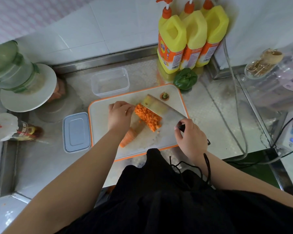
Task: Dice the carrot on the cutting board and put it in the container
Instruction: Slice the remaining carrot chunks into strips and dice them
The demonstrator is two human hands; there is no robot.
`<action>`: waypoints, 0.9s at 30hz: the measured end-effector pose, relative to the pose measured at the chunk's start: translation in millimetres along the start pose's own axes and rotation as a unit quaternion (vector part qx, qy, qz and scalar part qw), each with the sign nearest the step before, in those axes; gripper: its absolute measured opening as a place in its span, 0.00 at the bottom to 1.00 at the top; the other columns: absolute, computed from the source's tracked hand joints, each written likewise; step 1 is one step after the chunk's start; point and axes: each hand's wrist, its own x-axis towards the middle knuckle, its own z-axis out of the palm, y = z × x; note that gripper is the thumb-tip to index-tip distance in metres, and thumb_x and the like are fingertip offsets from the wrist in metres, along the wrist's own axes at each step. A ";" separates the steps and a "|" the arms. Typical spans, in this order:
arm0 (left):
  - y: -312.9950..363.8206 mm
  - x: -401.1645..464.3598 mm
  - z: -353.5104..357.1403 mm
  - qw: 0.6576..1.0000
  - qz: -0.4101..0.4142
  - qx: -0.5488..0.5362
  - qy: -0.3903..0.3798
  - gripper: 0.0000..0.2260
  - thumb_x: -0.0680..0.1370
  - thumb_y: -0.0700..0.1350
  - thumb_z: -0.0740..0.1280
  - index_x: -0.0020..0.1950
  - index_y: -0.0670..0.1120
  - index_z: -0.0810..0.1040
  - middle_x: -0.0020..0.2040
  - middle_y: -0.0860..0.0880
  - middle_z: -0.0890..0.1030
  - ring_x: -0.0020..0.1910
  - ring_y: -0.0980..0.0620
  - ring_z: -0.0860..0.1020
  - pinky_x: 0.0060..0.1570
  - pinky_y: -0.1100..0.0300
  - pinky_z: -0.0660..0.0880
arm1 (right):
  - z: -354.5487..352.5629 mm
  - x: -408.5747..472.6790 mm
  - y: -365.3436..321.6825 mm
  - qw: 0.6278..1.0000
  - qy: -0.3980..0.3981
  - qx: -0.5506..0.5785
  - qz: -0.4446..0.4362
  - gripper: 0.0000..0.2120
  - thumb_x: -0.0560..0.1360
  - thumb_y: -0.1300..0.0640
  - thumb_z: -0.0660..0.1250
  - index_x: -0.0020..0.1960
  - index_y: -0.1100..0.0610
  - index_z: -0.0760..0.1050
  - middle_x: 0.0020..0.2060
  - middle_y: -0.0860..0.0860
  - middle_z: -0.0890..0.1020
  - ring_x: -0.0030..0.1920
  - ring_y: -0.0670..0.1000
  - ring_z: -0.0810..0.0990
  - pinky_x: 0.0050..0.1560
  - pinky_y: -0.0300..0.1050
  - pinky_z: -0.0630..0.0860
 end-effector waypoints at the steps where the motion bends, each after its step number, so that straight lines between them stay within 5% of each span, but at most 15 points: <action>1: 2.0 -1.5 -0.7 0.999 -0.010 -0.038 -0.008 0.09 0.81 0.48 0.65 0.55 0.49 0.84 0.55 0.54 0.74 0.59 0.54 0.64 0.63 0.58 0.64 | -1.4 0.7 -3.4 1.000 0.000 0.012 0.013 0.11 0.73 0.54 0.70 0.52 0.58 0.74 0.41 0.52 0.82 0.41 0.56 0.82 0.34 0.48 0.78; 3: 6.3 -3.4 -2.6 0.995 -0.023 -0.086 -0.044 0.04 0.78 0.44 0.70 0.48 0.52 0.84 0.51 0.55 0.74 0.58 0.53 0.67 0.59 0.60 0.65 | -3.3 1.4 -9.9 0.999 -0.005 0.030 0.027 0.11 0.75 0.52 0.68 0.53 0.58 0.74 0.43 0.52 0.82 0.43 0.56 0.82 0.36 0.48 0.78; 7: 0.7 -10.3 -6.7 0.995 -0.031 -0.076 -0.053 0.13 0.75 0.37 0.70 0.40 0.55 0.74 0.46 0.57 0.74 0.56 0.47 0.71 0.54 0.56 0.69 | -5.1 2.5 -18.0 0.996 -0.050 0.063 0.047 0.13 0.77 0.49 0.64 0.58 0.55 0.71 0.47 0.49 0.81 0.47 0.53 0.81 0.40 0.47 0.76; 9: -12.5 -19.0 -8.5 0.997 -0.048 -0.029 -0.055 0.06 0.76 0.43 0.70 0.49 0.52 0.75 0.49 0.55 0.74 0.57 0.46 0.72 0.53 0.57 0.68 | -4.4 1.8 -20.9 0.995 -0.053 0.068 0.040 0.14 0.77 0.48 0.63 0.58 0.55 0.71 0.46 0.49 0.82 0.46 0.52 0.81 0.39 0.46 0.76; 13: -38.1 -49.5 -1.2 0.967 -0.091 0.183 -0.153 0.27 0.76 0.62 0.65 0.68 0.47 0.70 0.65 0.46 0.69 0.64 0.44 0.68 0.62 0.49 0.68 | -0.7 -0.3 -31.0 0.993 -0.067 0.093 0.009 0.16 0.77 0.47 0.63 0.60 0.56 0.70 0.42 0.50 0.83 0.42 0.51 0.82 0.37 0.46 0.77; 16: -44.3 -63.8 6.2 0.947 -0.076 0.255 -0.179 0.28 0.75 0.61 0.68 0.70 0.48 0.68 0.66 0.47 0.68 0.65 0.45 0.67 0.62 0.50 0.69 | 0.6 -0.7 -40.9 0.987 -0.106 0.119 0.000 0.16 0.78 0.47 0.63 0.61 0.56 0.70 0.38 0.47 0.81 0.40 0.50 0.82 0.37 0.46 0.75; 19: -40.8 -68.6 4.4 0.969 -0.093 0.176 -0.143 0.24 0.76 0.55 0.70 0.70 0.52 0.69 0.64 0.52 0.71 0.67 0.47 0.66 0.62 0.50 0.67 | 1.4 0.2 -48.5 0.977 -0.173 0.124 0.012 0.18 0.79 0.44 0.60 0.61 0.54 0.67 0.33 0.44 0.76 0.37 0.53 0.81 0.37 0.49 0.76; 22: -38.0 -77.2 6.6 0.986 -0.139 -0.028 -0.087 0.24 0.74 0.48 0.73 0.68 0.55 0.72 0.55 0.59 0.69 0.66 0.48 0.66 0.63 0.54 0.65 | 1.5 5.9 -53.9 0.960 -0.241 0.133 0.050 0.18 0.79 0.43 0.59 0.61 0.53 0.68 0.38 0.47 0.78 0.42 0.53 0.79 0.42 0.49 0.74; 27: -41.7 -83.5 16.1 0.951 -0.184 -0.245 -0.041 0.24 0.71 0.41 0.76 0.64 0.56 0.76 0.63 0.50 0.70 0.58 0.53 0.74 0.60 0.67 0.72 | 9.7 12.1 -71.3 0.945 -0.322 0.058 0.009 0.08 0.80 0.54 0.57 0.45 0.58 0.67 0.36 0.52 0.73 0.41 0.59 0.76 0.37 0.47 0.66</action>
